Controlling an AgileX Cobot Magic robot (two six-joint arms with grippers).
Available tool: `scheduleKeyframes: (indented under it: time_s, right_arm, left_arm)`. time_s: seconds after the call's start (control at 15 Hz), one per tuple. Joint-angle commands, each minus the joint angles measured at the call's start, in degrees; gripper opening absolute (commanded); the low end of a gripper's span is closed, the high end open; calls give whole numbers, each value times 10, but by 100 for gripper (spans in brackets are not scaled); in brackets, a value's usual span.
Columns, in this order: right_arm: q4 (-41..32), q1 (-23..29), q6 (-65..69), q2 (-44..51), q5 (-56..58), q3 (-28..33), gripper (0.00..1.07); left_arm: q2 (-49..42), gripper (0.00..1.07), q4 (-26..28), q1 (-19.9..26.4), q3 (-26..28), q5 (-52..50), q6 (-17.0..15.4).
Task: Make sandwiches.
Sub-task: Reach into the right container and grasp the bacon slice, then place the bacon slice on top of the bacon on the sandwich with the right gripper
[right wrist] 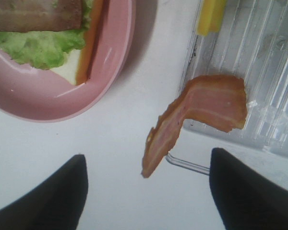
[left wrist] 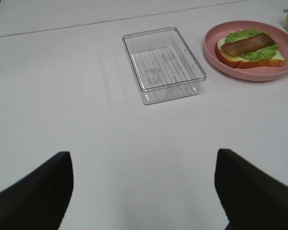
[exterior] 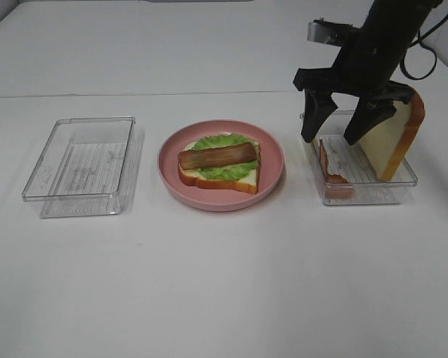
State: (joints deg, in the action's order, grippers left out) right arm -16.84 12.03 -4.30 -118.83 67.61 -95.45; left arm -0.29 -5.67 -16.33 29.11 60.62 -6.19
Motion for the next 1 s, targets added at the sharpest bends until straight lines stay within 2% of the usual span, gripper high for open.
scheduleKeyframes:
  time_s: [0.07,0.13,0.27,0.47,0.67,1.0]
  right_arm:
    - [-4,2,5,-26,2,-6,66]
    - [-5,2,5,-34,-1,-6,66]
    - [-3,2,5,-44,-7,-6,57]
    - [-2,2,5,-51,-5,-6,34]
    - [-2,2,6,-50,-5,-6,1]
    - [1,2,1,-32,25,-15,0]
  left_arm:
    - [-12,77,0,-1,-2,-2,-2]
    - [-12,77,0,-1,-2,-2,-2]
    - [-12,77,0,-1,-2,-2,-2]
    - [-12,77,0,-1,-2,-2,-2]
    - [-12,77,0,-1,-2,-2,-2]
    - [-12,77,0,-1,-2,-2,-2]
